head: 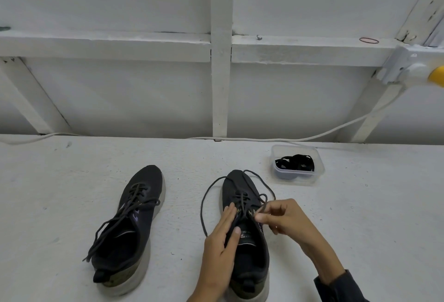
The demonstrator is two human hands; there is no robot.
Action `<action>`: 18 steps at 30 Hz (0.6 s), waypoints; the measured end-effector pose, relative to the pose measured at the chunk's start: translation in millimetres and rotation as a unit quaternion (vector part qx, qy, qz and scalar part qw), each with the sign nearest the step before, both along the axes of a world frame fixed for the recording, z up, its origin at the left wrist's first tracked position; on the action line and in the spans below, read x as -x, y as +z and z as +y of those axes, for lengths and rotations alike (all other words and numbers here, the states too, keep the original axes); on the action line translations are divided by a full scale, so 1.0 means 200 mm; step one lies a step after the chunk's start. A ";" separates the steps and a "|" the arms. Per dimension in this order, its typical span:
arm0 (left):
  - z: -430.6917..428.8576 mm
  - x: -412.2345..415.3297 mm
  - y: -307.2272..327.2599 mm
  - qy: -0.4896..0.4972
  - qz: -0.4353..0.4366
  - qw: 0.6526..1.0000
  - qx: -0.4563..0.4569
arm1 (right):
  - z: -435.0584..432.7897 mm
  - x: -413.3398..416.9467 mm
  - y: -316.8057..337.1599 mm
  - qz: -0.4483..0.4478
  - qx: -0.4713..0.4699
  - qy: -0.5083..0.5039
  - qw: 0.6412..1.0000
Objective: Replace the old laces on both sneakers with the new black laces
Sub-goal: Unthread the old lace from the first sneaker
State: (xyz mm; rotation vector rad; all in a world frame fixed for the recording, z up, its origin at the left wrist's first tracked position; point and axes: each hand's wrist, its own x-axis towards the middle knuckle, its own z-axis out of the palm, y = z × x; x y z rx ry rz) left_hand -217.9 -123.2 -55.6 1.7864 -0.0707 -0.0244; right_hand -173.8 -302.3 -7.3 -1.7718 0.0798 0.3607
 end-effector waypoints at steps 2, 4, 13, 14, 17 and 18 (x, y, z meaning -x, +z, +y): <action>0.00 0.00 0.00 0.002 0.002 1.000 0.003 | 0.00 -0.03 0.00 -0.027 -0.012 -0.077 0.997; 0.00 0.00 0.01 0.003 0.003 1.000 0.006 | -0.02 -0.06 0.01 -0.049 -0.055 -0.183 0.980; 0.00 0.00 0.01 0.008 0.002 1.000 0.003 | 0.01 0.02 0.00 0.032 -0.014 -0.001 0.999; 0.00 0.01 0.01 0.008 0.004 1.000 0.003 | 0.02 0.02 0.01 0.021 -0.017 -0.019 0.999; 0.00 0.01 0.01 0.006 0.013 1.000 0.004 | 0.01 -0.02 0.01 -0.029 -0.049 -0.150 0.987; 0.00 0.01 0.01 0.005 0.015 1.000 0.005 | 0.00 -0.04 0.01 -0.043 -0.068 -0.201 0.976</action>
